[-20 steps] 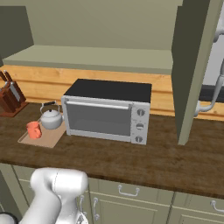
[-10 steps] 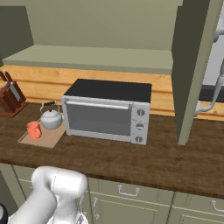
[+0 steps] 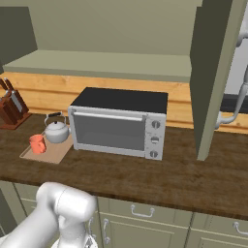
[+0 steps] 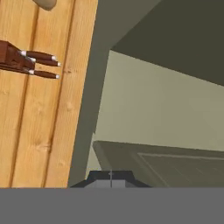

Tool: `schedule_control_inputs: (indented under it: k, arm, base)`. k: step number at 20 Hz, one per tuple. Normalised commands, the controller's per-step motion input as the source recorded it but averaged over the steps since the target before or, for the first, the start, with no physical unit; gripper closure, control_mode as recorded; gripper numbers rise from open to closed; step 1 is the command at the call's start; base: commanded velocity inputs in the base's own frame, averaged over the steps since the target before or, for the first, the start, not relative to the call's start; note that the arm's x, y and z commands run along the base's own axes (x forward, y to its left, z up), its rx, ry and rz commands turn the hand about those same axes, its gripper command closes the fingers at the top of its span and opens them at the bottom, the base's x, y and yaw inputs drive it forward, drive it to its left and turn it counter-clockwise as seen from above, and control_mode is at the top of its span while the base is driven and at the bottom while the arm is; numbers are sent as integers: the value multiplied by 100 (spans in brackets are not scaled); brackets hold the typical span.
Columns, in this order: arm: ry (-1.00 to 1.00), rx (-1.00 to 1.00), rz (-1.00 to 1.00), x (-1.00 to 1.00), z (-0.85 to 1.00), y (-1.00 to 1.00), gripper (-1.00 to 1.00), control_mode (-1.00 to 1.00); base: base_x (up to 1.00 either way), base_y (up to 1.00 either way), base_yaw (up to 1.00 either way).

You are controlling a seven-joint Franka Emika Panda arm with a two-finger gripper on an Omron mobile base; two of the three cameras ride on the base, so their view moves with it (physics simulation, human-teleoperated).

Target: Pick the kettle from the counter and place it on the tray. Then pick the mug from the cabinet and place it on the tray. Then close the cabinet doors.

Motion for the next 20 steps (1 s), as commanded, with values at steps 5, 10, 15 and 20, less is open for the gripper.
schedule_control_inputs:
  k: [5, 10, 15, 20]
  arm:
    - [-25, 0, -7, 3, 20, 0, 100, -100]
    - [-30, 1, -9, 0, 18, -9, 100, -100]
    - [-21, 8, -6, 0, 18, -45, 100, -100]
    - [-19, 13, -3, 0, 29, -64, 100, -100]
  base:
    - [0, 0, 0]
    - [0, 0, 0]
    - [0, 0, 0]
    - [0, 0, 0]
